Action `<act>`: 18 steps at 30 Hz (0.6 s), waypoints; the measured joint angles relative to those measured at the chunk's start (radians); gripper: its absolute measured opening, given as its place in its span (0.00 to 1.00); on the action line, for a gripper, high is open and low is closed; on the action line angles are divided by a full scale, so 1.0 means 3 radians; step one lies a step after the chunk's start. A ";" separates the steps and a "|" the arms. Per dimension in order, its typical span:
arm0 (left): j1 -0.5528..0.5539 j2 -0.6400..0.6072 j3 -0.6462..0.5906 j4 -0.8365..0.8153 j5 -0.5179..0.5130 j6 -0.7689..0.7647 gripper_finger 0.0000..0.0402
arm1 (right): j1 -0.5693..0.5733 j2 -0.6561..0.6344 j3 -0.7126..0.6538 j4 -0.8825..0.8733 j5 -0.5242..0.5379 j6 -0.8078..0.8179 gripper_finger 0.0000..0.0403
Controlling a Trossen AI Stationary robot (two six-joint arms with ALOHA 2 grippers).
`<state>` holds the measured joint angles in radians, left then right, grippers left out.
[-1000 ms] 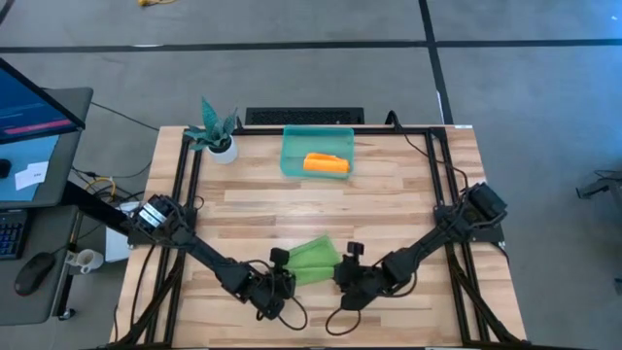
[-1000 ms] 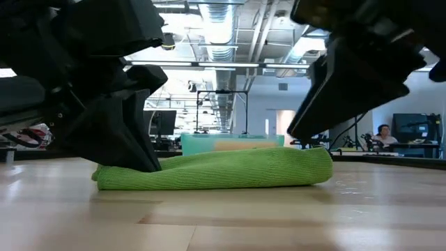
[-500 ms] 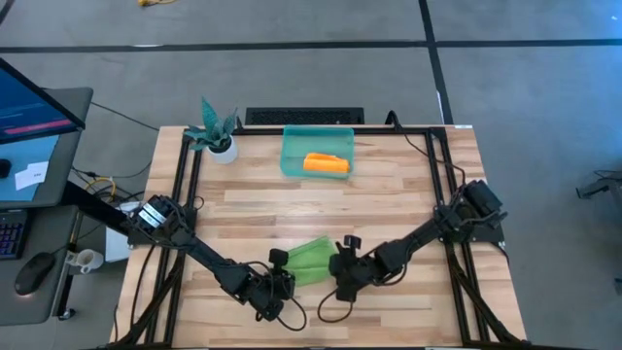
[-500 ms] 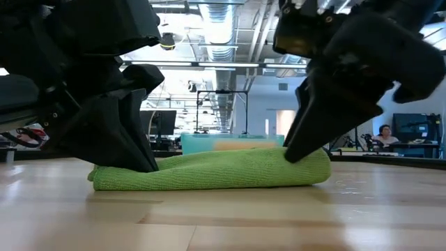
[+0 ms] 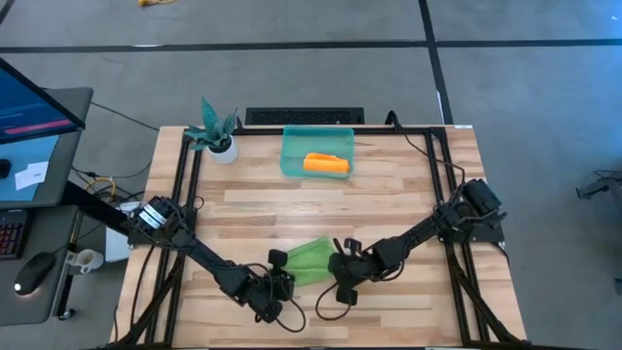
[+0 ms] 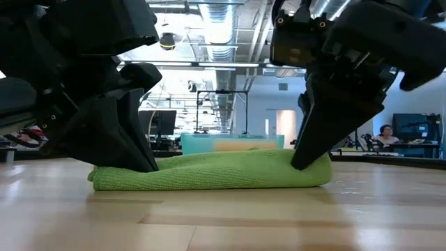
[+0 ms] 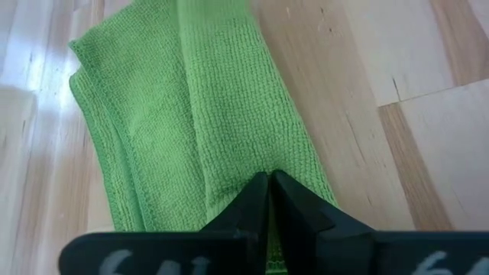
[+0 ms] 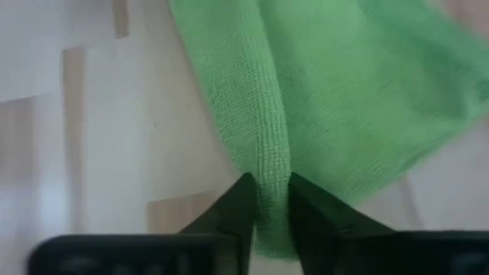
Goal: Roll microfiber towels into tight, uniform cylinder then place into a basket
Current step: Roll the green microfiber cloth
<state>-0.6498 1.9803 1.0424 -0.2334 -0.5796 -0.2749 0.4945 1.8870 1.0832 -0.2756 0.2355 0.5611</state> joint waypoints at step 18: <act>-0.0140 0.0018 0.0148 -0.0002 -0.0151 0.0001 0.04 | 0.0165 -0.0002 0.0235 0.0132 -0.1056 0.0305 0.03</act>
<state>-0.6920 1.9858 1.0866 -0.2341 -0.6250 -0.2744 0.5441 1.8865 1.1536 -0.2361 -0.0814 0.6527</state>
